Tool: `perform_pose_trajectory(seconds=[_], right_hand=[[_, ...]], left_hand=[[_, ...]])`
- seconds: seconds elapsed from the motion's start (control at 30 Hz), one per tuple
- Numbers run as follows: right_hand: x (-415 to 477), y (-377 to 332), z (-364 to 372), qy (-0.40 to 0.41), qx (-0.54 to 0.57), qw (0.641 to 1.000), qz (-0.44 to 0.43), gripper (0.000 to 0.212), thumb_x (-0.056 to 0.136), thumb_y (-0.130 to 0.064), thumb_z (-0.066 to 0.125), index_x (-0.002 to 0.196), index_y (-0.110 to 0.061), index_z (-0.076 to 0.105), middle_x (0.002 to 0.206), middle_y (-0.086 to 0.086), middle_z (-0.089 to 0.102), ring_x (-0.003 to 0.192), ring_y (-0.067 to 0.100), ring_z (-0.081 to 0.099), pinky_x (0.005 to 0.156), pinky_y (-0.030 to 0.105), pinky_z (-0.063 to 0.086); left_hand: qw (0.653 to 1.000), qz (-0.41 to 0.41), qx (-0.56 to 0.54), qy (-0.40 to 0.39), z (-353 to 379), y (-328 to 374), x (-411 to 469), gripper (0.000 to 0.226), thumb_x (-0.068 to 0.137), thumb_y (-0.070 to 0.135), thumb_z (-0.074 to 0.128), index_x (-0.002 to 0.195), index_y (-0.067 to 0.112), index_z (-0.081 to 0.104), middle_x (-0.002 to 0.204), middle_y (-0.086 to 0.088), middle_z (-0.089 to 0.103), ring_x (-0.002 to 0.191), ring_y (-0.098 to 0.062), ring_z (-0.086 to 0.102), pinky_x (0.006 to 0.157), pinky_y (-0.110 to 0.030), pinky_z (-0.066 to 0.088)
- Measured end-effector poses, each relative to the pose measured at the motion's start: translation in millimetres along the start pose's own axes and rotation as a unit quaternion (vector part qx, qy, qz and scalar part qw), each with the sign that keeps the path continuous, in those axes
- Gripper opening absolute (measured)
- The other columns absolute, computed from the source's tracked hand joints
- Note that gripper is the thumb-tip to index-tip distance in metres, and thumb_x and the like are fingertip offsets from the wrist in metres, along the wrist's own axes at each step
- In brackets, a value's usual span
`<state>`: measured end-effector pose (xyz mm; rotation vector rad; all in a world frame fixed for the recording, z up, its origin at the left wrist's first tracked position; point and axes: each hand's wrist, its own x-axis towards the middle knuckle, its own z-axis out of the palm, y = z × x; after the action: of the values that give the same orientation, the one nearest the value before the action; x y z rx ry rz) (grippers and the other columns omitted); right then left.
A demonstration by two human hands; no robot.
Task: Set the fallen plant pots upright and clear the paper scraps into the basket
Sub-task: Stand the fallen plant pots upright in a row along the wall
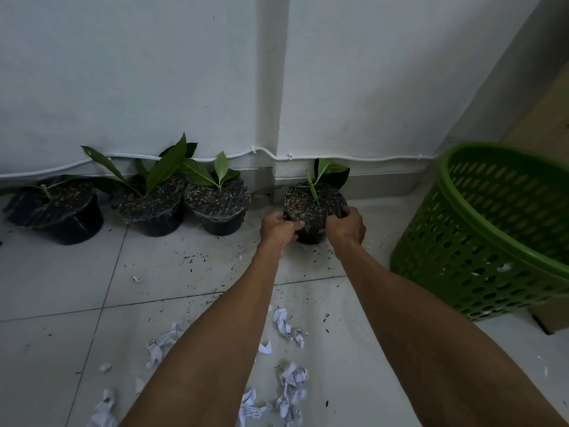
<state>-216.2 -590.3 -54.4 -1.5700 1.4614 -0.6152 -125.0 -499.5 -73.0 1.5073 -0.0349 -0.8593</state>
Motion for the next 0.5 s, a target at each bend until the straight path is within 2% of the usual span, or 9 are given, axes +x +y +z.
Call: perform_pose_trajectory(seconds=[0.1,0.17,0.2,0.27,0.3,0.33,0.4,0.43,0.5], right_hand=[[-10,-5,6,0.035,-0.053,0.998,-0.021,0.052,0.081,-0.013,0.063,0.132,-0.011,0.051,0.129,0.014,0.058,0.117,0.033,0.056,0.096,0.046,0.052],[-21,-11,11,0.134,-0.117,0.979,-0.102,0.047,0.081,-0.011,0.064,0.126,-0.007,0.055,0.129,0.014,0.056,0.119,0.032,0.05,0.096,0.044,0.048],[-26,-16,15,0.167,-0.126,0.965,-0.161,0.042,0.082,-0.01,0.063,0.123,-0.006,0.057,0.126,0.014,0.057,0.118,0.03,0.05,0.096,0.042,0.047],[-37,-27,28,0.146,-0.1,0.945,-0.276,0.029,0.086,-0.007,0.061,0.115,-0.006,0.062,0.114,0.012,0.063,0.109,0.026,0.056,0.092,0.034,0.048],[-42,-33,37,0.11,-0.083,0.937,-0.321,0.022,0.088,-0.007,0.06,0.109,-0.006,0.065,0.107,0.011,0.067,0.102,0.024,0.06,0.089,0.031,0.048],[-49,-37,48,0.073,-0.068,0.932,-0.349,0.018,0.088,-0.006,0.06,0.105,-0.005,0.068,0.1,0.011,0.07,0.095,0.022,0.063,0.086,0.028,0.05],[-60,-47,71,0.016,-0.026,0.944,-0.329,0.018,0.088,-0.004,0.06,0.102,-0.004,0.071,0.096,0.012,0.074,0.085,0.017,0.065,0.081,0.026,0.054],[-63,-51,83,-0.01,-0.007,0.959,-0.282,0.021,0.088,-0.004,0.059,0.106,-0.004,0.071,0.1,0.013,0.074,0.088,0.018,0.065,0.082,0.026,0.053],[-65,-57,107,-0.07,0.023,0.983,-0.167,0.031,0.088,-0.005,0.057,0.116,-0.009,0.07,0.115,0.013,0.071,0.106,0.026,0.064,0.093,0.031,0.05]], left_hand=[[0.999,-0.015,-0.013,0.035,-7,-2,1,0.02,0.084,0.015,0.077,0.1,0.008,0.066,0.113,-0.014,0.072,0.109,-0.034,0.068,0.091,-0.043,0.058],[0.993,-0.042,-0.05,0.101,-17,-3,4,0.038,0.082,0.029,0.079,0.106,0.005,0.062,0.118,-0.015,0.068,0.108,-0.035,0.068,0.094,-0.047,0.057],[0.987,-0.053,-0.067,0.135,-24,-2,4,0.05,0.081,0.036,0.079,0.114,0.003,0.061,0.12,-0.016,0.067,0.103,-0.035,0.07,0.089,-0.045,0.06],[0.973,-0.052,-0.109,0.198,-41,3,3,0.06,0.081,0.046,0.076,0.118,0.001,0.064,0.118,-0.017,0.068,0.083,-0.027,0.071,0.069,-0.036,0.063],[0.963,-0.044,-0.126,0.233,-50,5,3,0.062,0.08,0.049,0.075,0.118,0.001,0.065,0.116,-0.016,0.068,0.08,-0.024,0.069,0.067,-0.035,0.063],[0.953,-0.037,-0.136,0.267,-60,7,3,0.064,0.08,0.052,0.073,0.118,0.002,0.064,0.118,-0.017,0.067,0.086,-0.027,0.069,0.073,-0.038,0.063],[0.935,-0.031,-0.14,0.325,-78,9,3,0.071,0.078,0.057,0.07,0.123,0.004,0.057,0.124,-0.019,0.063,0.103,-0.035,0.066,0.086,-0.046,0.06],[0.926,-0.031,-0.135,0.35,-86,10,2,0.072,0.079,0.057,0.07,0.125,0.005,0.053,0.126,-0.019,0.061,0.106,-0.038,0.065,0.088,-0.048,0.059],[0.917,-0.029,-0.123,0.379,-101,13,3,0.067,0.081,0.05,0.073,0.126,0.005,0.051,0.127,-0.02,0.06,0.11,-0.039,0.064,0.091,-0.047,0.057]])
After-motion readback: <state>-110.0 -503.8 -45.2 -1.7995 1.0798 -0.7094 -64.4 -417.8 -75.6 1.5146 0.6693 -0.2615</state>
